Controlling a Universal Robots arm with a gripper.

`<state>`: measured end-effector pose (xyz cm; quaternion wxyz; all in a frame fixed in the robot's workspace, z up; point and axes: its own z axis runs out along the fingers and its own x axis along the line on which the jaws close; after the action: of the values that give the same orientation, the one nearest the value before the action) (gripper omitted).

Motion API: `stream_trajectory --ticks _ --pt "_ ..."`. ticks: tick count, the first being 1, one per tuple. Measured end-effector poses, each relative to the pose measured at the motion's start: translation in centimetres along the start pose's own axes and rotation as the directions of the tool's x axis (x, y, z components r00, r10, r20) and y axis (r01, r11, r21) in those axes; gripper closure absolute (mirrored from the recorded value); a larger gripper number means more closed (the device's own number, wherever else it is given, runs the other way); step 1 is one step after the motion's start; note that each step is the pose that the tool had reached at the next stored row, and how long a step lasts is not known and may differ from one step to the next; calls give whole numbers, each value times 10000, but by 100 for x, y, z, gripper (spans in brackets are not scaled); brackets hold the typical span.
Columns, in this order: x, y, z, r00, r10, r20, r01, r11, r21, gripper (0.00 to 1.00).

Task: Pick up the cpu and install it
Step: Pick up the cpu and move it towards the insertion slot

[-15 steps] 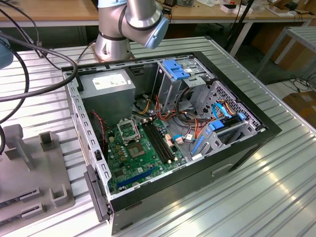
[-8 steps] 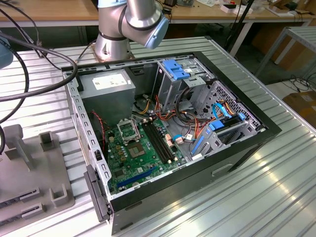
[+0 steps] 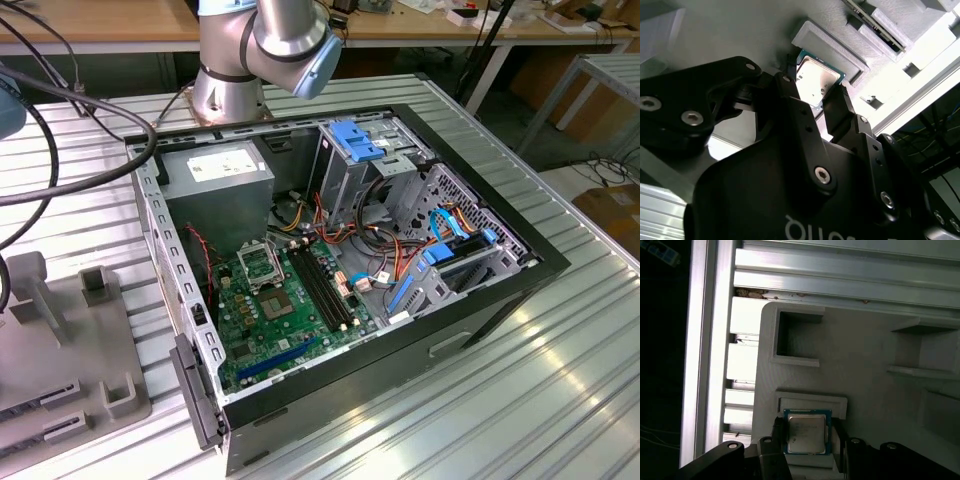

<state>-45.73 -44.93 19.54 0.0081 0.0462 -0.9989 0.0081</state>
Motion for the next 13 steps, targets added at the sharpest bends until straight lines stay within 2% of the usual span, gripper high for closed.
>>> stream_trajectory --ticks 4,13 --pt "0 0 -46 10000 0 -1 0 10000 0 53" --pt "1 -5 -31 10000 52 -4 -52 10000 1 53"
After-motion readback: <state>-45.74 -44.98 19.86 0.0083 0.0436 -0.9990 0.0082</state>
